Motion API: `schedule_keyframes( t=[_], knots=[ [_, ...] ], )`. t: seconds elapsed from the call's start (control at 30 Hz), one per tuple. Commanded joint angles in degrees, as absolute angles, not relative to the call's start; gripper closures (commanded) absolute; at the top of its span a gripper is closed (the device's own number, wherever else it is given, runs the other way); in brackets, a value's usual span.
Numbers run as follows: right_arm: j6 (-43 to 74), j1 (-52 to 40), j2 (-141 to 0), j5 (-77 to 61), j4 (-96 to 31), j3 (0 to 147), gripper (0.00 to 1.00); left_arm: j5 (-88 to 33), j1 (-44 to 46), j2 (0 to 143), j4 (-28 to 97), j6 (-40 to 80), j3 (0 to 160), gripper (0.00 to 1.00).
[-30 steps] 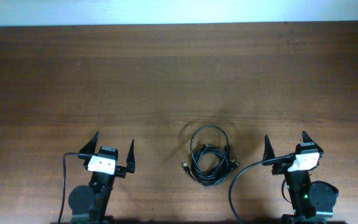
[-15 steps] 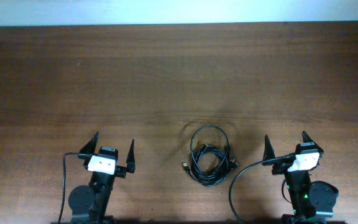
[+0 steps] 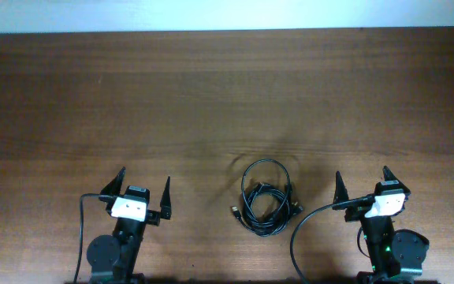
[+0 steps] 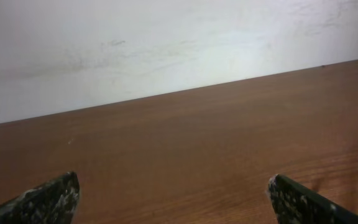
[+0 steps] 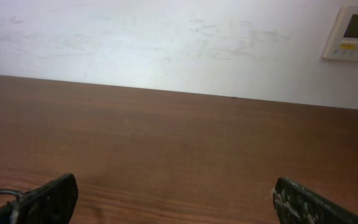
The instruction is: Untangle cables
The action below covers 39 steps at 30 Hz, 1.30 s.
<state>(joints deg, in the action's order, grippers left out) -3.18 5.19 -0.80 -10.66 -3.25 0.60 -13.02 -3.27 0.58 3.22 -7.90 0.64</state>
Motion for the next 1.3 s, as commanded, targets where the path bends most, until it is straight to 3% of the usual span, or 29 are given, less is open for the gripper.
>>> schedule_keyframes(
  t=[0.0, 0.9, 1.27],
  knots=[
    [-3.16, 4.89, -0.19, -11.57, -3.64, 0.32, 0.0, -12.6, -3.14, 0.34, 3.57, -8.67, 0.49, 0.01],
    [-3.18, 4.89, -0.19, -11.57, -3.62, 0.32, 0.0, -12.67, -3.14, 0.34, 3.62, -8.6, 0.75, 0.01],
    [-3.18, 4.89, -0.19, -11.57, -3.64, 0.32, 0.0, -14.81, -3.14, 0.34, 9.08, -8.64, 4.4, 0.01]
  ],
)
